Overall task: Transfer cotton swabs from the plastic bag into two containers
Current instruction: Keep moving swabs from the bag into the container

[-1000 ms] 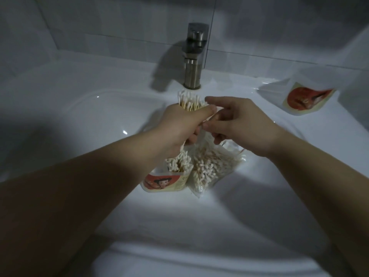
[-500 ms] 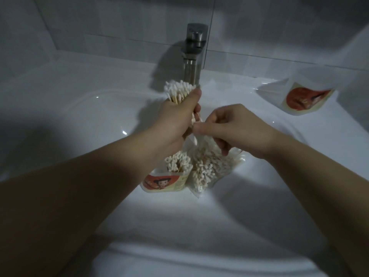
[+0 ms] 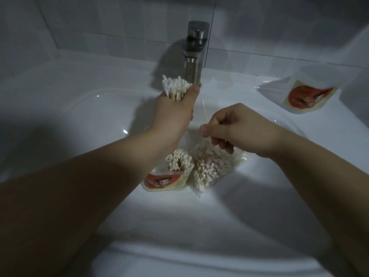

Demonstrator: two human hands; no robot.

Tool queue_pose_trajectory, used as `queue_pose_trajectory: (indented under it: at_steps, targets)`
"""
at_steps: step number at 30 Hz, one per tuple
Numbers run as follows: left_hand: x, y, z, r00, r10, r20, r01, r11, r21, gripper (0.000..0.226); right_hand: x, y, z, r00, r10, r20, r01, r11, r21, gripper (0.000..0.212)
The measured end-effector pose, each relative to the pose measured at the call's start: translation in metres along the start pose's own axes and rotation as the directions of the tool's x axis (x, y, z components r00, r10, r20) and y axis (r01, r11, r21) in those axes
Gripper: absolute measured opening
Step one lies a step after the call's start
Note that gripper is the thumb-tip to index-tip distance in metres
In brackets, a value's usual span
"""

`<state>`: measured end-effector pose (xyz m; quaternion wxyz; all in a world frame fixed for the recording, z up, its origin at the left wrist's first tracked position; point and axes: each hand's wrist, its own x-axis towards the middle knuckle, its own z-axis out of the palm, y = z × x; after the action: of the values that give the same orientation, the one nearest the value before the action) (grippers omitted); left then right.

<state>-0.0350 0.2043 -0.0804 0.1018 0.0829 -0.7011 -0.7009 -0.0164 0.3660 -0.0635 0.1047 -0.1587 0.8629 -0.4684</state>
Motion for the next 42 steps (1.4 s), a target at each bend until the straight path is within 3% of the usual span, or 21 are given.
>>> queue_pose_trajectory:
  at_steps: [4, 8, 13, 21, 24, 28, 33, 38, 42]
  targets:
    - [-0.008, -0.002, 0.004, 0.988, 0.020, 0.153, -0.031, 0.997, 0.073, 0.039, 0.000, 0.000, -0.001, 0.999, -0.022, -0.041, 0.022, 1.000, 0.006, 0.042]
    - [-0.010, 0.000, 0.003, 0.988, 0.017, 0.156, -0.029, 0.997, 0.075, 0.050, -0.002, 0.000, -0.002, 0.997, -0.040, -0.068, 0.041, 0.999, 0.008, 0.047]
    - [-0.012, -0.001, 0.003, 0.958, 0.033, 0.284, -0.067, 0.991, 0.114, 0.036, -0.002, 0.001, -0.002, 0.989, -0.117, -0.086, 0.113, 0.992, -0.056, 0.042]
    - [-0.010, -0.002, 0.006, 0.963, -0.056, 0.265, 0.032, 0.995, 0.091, 0.028, 0.001, 0.002, -0.002, 0.981, -0.157, -0.119, 0.131, 0.971, -0.200, 0.033]
    - [-0.009, -0.002, 0.005, 0.945, -0.148, 0.290, 0.137, 0.989, 0.058, 0.025, 0.003, 0.004, -0.004, 0.945, -0.278, -0.173, 0.196, 0.903, -0.381, 0.053]
    - [-0.017, -0.002, 0.006, 0.888, -0.215, 0.406, 0.215, 0.976, 0.045, 0.026, 0.004, 0.005, -0.004, 0.937, -0.336, -0.096, 0.255, 0.845, -0.469, 0.115]
    - [-0.017, 0.003, 0.006, 0.850, -0.237, 0.470, 0.332, 0.934, -0.130, 0.016, 0.006, 0.002, 0.000, 0.944, -0.323, 0.062, 0.307, 0.795, -0.523, 0.128]
    - [-0.014, 0.003, 0.001, 0.802, -0.270, 0.533, 0.342, 0.939, -0.039, 0.023, 0.006, 0.002, 0.001, 0.939, -0.329, -0.098, 0.258, 0.864, -0.432, 0.102]
    - [-0.014, 0.002, 0.002, 0.783, -0.252, 0.569, 0.322, 0.946, -0.023, 0.026, 0.004, 0.004, 0.004, 0.944, -0.326, -0.050, 0.298, 0.909, -0.290, 0.114]
